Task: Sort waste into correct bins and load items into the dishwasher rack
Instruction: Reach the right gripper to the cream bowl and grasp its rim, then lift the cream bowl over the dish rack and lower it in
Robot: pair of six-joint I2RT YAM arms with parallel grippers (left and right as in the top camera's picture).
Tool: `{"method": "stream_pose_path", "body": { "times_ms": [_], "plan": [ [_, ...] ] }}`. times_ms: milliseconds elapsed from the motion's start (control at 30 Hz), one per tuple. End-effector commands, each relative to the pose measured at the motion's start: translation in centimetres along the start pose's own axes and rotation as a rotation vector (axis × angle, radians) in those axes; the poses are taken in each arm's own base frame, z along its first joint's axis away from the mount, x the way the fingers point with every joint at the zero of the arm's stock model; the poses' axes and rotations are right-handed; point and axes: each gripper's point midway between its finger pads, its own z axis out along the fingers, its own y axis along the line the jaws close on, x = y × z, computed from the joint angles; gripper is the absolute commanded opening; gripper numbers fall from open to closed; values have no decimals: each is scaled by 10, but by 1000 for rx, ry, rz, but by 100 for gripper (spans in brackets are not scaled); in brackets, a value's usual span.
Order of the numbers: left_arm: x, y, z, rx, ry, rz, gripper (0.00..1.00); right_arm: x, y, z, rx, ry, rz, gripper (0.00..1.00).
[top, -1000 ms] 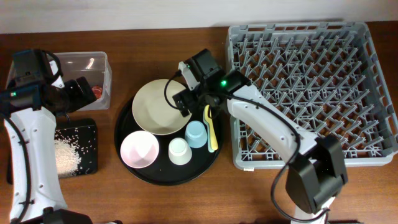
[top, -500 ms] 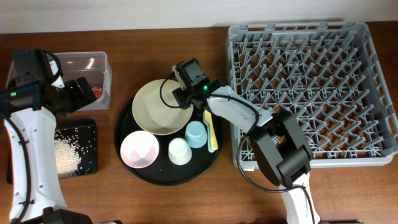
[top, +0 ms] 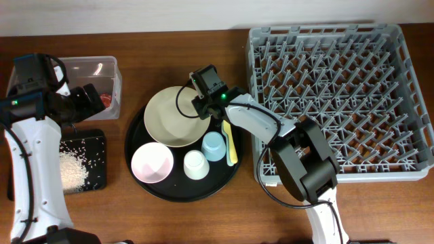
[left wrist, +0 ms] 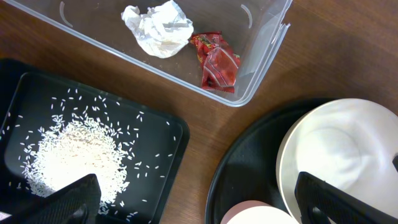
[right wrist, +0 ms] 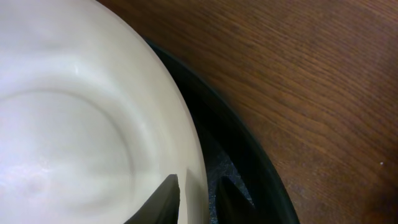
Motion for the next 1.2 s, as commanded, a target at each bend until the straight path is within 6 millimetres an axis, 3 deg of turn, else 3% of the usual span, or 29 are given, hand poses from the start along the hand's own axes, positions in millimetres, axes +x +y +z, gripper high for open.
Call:
{"method": "stream_pose_path", "body": {
  "times_ms": [0,233,500,633,733,800,900,1033,1167],
  "plan": [
    [-5,1,-9,-3,-28,-5,99,-8,-6,-1,15,-21,12,9],
    [-5,1,-9,-3,-28,-5,99,-27,-5,-13,9,-67,15,4],
    [-5,1,-9,-3,-28,-5,99,-78,7,-57,-69,-192,14,4],
    [-5,1,-9,-3,-28,-5,99,-108,6,-106,-69,-295,16,4],
    [-5,1,-9,-3,-28,-5,99,-126,-5,-163,-56,-371,28,4],
    [-5,1,-9,-3,-28,-5,99,-128,-32,-200,21,-397,60,4],
    [-5,1,-9,-3,-28,-5,99,-119,-93,-260,220,-424,129,4],
    [-5,1,-9,-3,-28,-5,99,-81,-193,-357,596,-410,170,4],
    [-5,1,-9,-3,-28,-5,99,-41,-263,-411,885,-347,258,4]
  ]
}}
